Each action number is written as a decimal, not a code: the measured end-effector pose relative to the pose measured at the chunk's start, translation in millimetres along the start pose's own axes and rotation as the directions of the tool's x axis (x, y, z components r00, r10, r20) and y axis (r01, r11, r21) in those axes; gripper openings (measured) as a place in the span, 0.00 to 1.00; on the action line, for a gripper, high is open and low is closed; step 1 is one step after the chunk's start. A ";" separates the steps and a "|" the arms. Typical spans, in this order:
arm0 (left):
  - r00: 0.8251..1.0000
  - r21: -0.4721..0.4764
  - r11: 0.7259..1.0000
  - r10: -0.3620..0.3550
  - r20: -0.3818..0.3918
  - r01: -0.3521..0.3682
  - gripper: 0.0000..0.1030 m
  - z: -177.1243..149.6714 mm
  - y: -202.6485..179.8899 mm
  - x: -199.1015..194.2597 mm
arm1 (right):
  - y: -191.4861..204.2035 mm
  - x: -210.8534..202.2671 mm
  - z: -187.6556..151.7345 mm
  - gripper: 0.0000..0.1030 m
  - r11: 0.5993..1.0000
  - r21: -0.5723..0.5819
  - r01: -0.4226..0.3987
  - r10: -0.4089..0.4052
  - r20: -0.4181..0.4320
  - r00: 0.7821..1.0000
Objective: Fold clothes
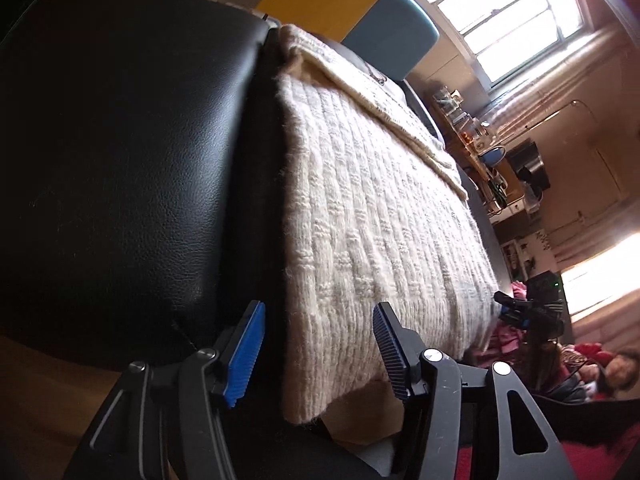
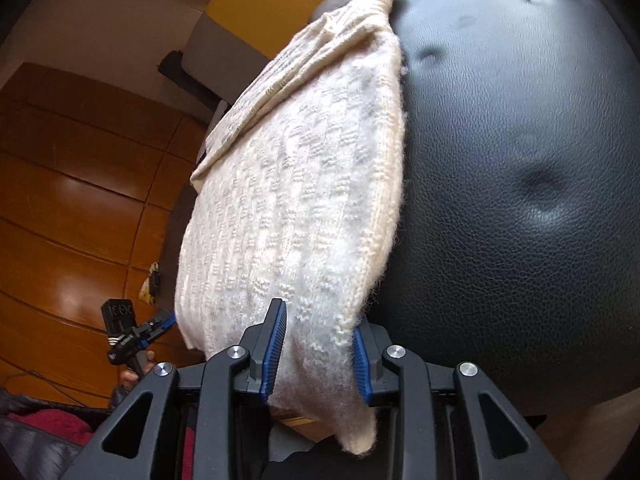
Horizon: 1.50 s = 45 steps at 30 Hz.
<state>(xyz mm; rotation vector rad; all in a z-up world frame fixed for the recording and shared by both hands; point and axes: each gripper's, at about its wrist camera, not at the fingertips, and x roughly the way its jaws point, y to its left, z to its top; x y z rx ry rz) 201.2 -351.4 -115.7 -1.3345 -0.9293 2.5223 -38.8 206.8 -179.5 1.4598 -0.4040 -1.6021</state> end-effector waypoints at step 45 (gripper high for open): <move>0.997 -0.077 0.995 -0.070 -0.024 0.068 0.12 -5.4 -6.8 31.1 | 29.4 30.8 -21.3 0.11 0.997 -0.050 0.064 -0.065 -0.012 0.998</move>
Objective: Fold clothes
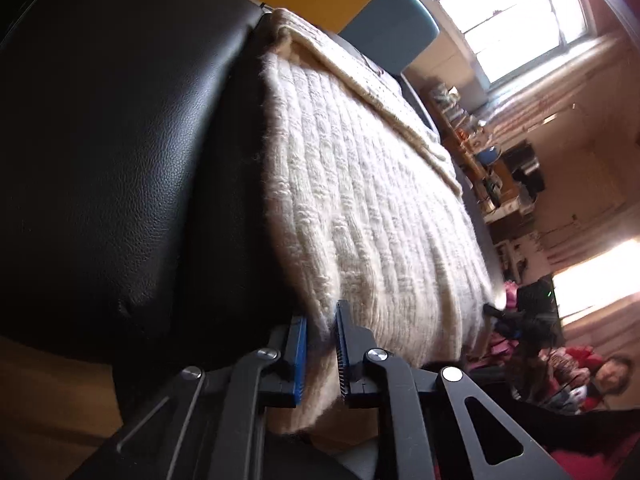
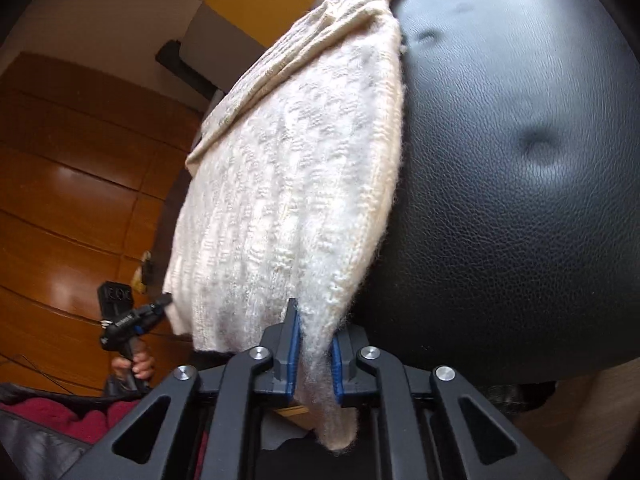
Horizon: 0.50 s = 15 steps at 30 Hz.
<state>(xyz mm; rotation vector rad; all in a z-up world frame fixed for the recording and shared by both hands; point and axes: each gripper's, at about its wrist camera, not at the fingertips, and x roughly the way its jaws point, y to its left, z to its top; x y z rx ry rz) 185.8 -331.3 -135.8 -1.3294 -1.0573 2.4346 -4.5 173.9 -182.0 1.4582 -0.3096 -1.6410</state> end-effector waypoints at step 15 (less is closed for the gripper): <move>0.961 -0.104 0.958 -0.259 0.094 0.269 0.12 25.8 -0.1 -18.4 | 7.1 -19.0 12.9 0.11 0.993 -0.027 -0.111 0.113 0.054 0.992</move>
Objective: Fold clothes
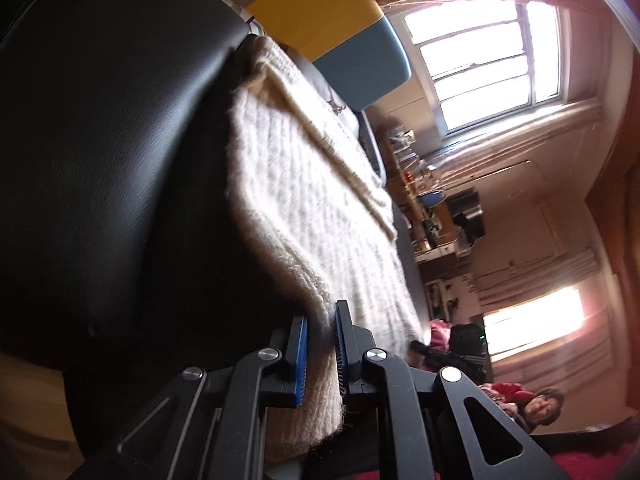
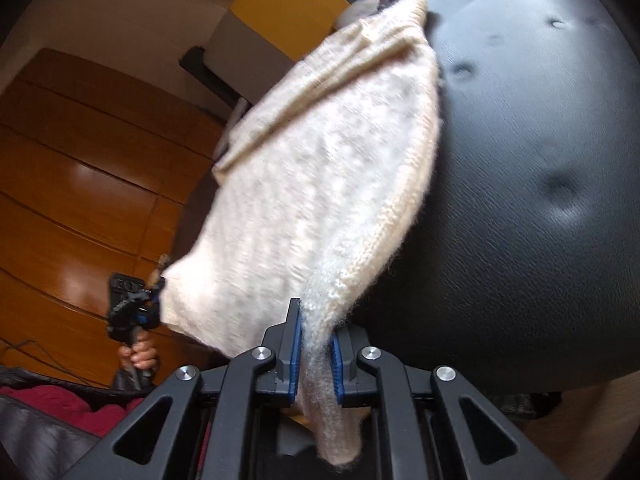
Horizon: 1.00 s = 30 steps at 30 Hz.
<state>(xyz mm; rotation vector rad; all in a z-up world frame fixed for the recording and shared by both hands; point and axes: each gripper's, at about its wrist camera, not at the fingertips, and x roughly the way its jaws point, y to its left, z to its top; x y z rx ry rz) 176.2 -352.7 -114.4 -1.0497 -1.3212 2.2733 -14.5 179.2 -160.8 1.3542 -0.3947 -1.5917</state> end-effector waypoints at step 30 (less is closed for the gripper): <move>0.979 0.058 0.985 0.168 -0.115 -0.162 0.35 17.0 21.0 8.4 | -32.0 9.7 -9.7 0.29 0.987 0.155 -0.047 0.070 -0.144 0.987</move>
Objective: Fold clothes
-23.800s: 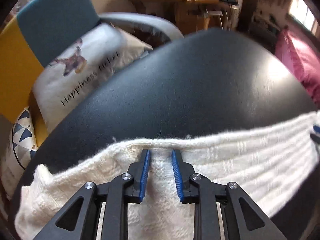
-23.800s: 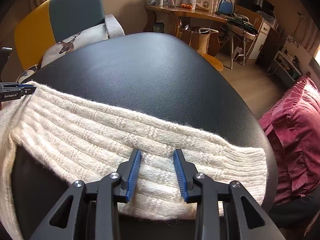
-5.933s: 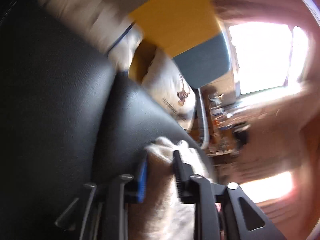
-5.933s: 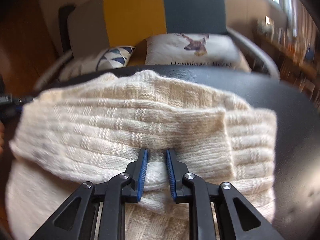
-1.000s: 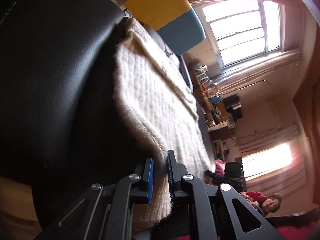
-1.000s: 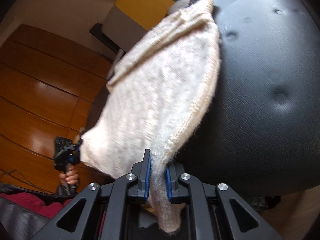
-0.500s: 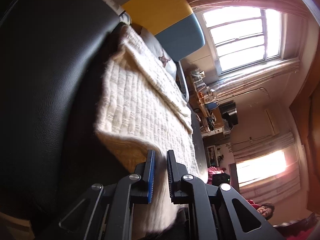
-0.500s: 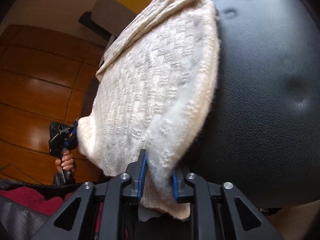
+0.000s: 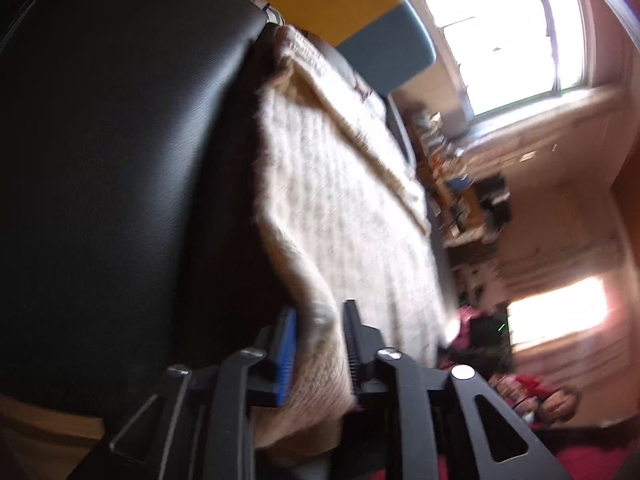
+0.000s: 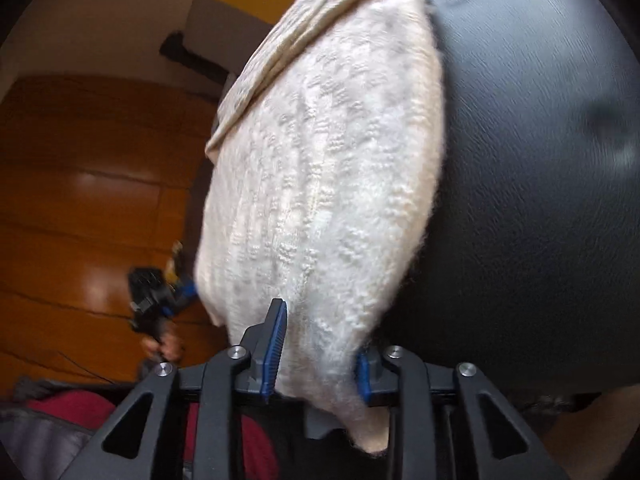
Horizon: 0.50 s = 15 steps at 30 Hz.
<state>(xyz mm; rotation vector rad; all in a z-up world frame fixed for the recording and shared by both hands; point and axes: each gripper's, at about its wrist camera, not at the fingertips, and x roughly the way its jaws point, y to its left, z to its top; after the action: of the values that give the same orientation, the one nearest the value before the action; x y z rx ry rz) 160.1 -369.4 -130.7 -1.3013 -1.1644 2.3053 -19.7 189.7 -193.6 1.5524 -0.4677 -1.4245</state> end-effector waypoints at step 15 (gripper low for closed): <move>0.999 0.020 1.000 -0.010 0.033 0.009 0.11 -17.1 -9.3 11.0 | 67.2 4.7 -12.2 0.07 0.916 -0.251 0.313 -0.307 0.065 0.950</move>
<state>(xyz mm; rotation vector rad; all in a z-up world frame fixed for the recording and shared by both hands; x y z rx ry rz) 166.2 -348.4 -135.2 -1.2526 -1.1519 2.3344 13.3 158.3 -142.6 1.4397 -0.0407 -1.6732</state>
